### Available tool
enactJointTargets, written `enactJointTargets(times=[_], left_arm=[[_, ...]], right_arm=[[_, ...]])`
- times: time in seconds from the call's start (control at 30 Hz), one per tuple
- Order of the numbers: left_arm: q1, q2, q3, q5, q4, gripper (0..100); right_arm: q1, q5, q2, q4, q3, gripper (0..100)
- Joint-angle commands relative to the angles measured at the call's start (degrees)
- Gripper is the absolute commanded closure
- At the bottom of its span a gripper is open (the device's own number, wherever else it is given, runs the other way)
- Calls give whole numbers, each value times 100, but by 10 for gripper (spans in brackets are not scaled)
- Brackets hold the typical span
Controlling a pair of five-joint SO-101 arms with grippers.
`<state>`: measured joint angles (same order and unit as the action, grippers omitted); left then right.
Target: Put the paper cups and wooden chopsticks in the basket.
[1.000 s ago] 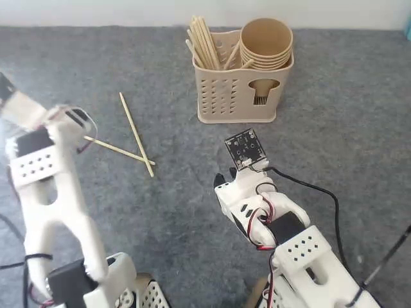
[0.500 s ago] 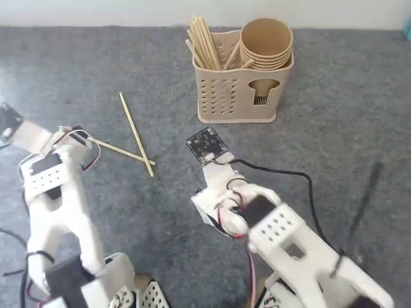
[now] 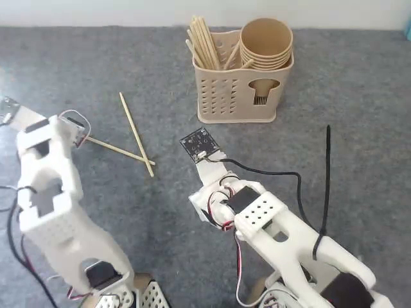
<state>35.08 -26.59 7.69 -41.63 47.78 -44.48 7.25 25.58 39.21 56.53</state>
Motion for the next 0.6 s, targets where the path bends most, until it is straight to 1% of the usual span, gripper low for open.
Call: enactJointTargets(times=[0.0,0.1,0.17,0.2,0.3,0.43,0.57], left_arm=[[-62,-378,-1068,-70,475,805],[-114,-703,-1552,-79,782,806],[-149,-835,-1754,-79,1029,829],[-149,-870,-1815,-79,1116,859],[-158,-923,-1859,-70,1196,993],[-167,-914,-1851,-62,1319,989],[-229,-897,-1859,-53,1538,989]], right_arm=[[75,26,22,-75,-308,883],[75,26,22,-66,-299,883],[75,26,22,-66,-299,883],[75,18,22,-66,-299,883],[84,18,22,-66,-290,883],[101,35,22,-66,-290,883],[286,53,22,-66,-299,883]])
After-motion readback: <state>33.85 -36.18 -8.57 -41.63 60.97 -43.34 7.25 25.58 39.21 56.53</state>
